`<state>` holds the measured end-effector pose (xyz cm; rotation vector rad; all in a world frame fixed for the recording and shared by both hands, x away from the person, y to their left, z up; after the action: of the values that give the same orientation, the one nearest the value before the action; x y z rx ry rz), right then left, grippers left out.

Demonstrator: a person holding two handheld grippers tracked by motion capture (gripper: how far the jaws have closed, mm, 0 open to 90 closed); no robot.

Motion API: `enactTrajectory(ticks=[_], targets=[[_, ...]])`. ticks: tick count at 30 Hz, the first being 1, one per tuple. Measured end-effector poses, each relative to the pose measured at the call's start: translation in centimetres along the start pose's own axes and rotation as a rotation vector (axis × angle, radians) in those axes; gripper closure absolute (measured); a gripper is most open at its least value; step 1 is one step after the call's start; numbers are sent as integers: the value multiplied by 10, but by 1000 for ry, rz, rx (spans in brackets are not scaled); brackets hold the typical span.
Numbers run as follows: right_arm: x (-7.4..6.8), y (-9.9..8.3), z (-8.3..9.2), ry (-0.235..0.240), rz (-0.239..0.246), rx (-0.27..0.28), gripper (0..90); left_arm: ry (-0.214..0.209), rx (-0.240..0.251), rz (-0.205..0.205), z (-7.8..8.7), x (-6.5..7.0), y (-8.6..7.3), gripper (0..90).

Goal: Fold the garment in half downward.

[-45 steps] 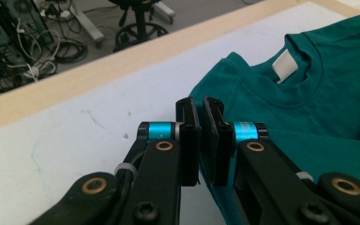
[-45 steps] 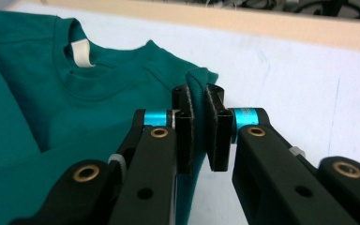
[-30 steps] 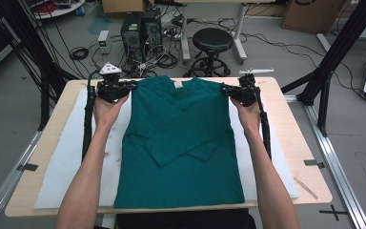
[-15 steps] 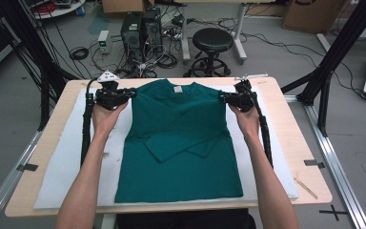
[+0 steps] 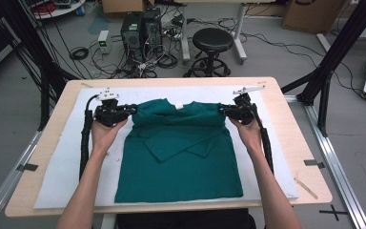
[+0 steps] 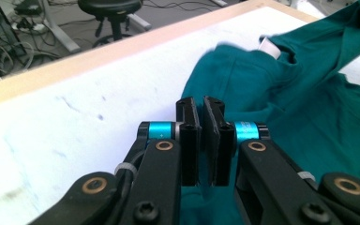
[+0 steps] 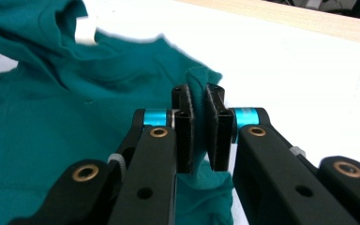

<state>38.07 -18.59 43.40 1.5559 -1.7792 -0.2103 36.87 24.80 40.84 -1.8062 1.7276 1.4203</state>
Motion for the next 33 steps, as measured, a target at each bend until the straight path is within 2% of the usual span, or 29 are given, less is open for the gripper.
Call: enactTrajectory(ticks=[6, 12, 14, 19, 21, 24, 26, 33], targets=[[-3, -24, 3, 21, -15, -8, 844, -18, -11, -6, 4, 13, -23, 850], [-8, -45, 9, 19, 8, -26, 844, -26, -28, -6, 10, 25, -40, 849], [-9, -50, 12, 20, 7, -19, 843, -29, -11, 2, 13, 29, -46, 849], [-12, -66, 18, 42, -2, -18, 843, -55, -16, -13, 19, 44, -56, 849], [-14, -72, 21, 48, -6, -15, 844, -52, -27, -28, 21, 50, -60, 849], [-16, -81, 26, 54, 7, -13, 844, -60, -30, -23, 24, 55, -69, 849], [-18, -87, 30, 59, 7, -15, 844, -74, -28, -6, 26, 56, -76, 849], [-24, -104, 44, 110, 8, -15, 843, -93, -37, -12, 35, 68, -87, 849]])
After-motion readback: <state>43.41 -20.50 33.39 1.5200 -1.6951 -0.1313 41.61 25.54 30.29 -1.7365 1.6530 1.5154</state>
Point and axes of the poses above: each handheld gripper's, and its own axes: z roughly backward along the jaws, y roughly out of its top, x roughly to its right, the point moved 1 cm from there along -z, roughly forward along the jaws, and after that the axes turned 14 degrees about -y, right-handed, at the moved point
